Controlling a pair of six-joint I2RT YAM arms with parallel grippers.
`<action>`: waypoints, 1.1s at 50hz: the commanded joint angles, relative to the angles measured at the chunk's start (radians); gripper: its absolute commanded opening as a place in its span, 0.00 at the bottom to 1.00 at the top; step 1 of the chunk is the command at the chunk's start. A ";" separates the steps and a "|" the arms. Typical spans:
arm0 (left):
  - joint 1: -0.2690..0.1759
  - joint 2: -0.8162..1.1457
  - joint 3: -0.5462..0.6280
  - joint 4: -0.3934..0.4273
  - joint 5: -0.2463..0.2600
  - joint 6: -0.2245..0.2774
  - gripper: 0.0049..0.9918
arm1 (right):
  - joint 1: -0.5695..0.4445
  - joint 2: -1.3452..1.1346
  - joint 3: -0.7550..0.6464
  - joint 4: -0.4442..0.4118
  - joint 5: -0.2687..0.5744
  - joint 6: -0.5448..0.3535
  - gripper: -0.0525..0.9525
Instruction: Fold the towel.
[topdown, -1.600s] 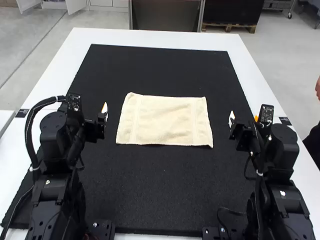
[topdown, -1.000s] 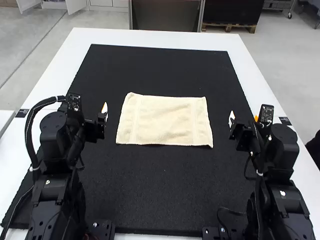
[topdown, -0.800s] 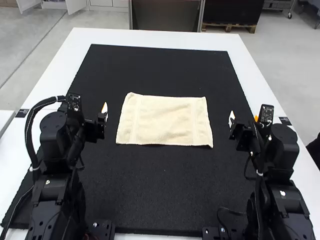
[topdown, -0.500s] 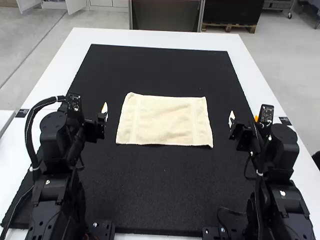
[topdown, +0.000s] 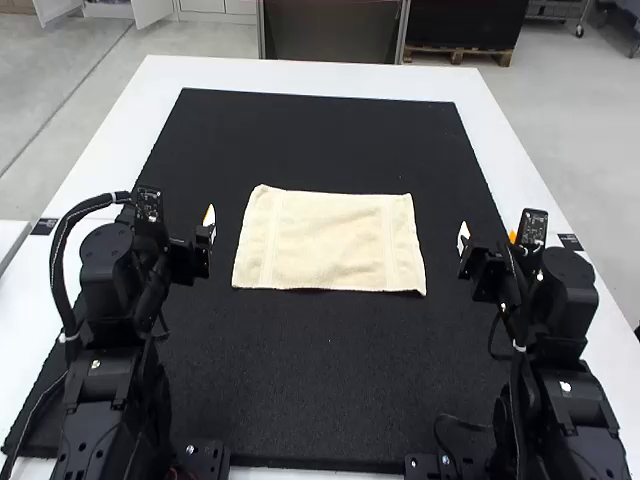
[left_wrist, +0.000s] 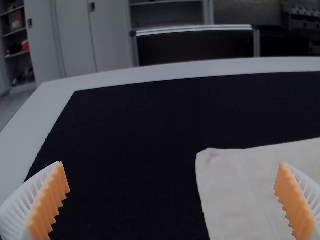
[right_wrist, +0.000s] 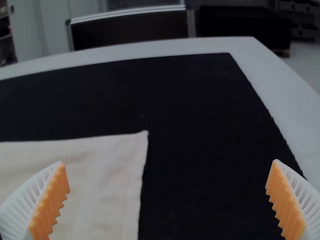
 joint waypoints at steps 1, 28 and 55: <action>0.001 -0.005 -0.005 0.009 0.005 -0.008 0.98 | 0.009 -0.009 -0.006 -0.001 -0.010 0.012 0.96; -0.022 -0.007 -0.002 0.019 0.002 -0.471 0.98 | 0.012 -0.009 -0.006 0.038 -0.017 0.053 0.96; -0.009 -0.005 -0.001 0.520 -0.087 0.150 0.98 | 0.005 -0.009 -0.002 0.325 -0.318 -0.355 0.96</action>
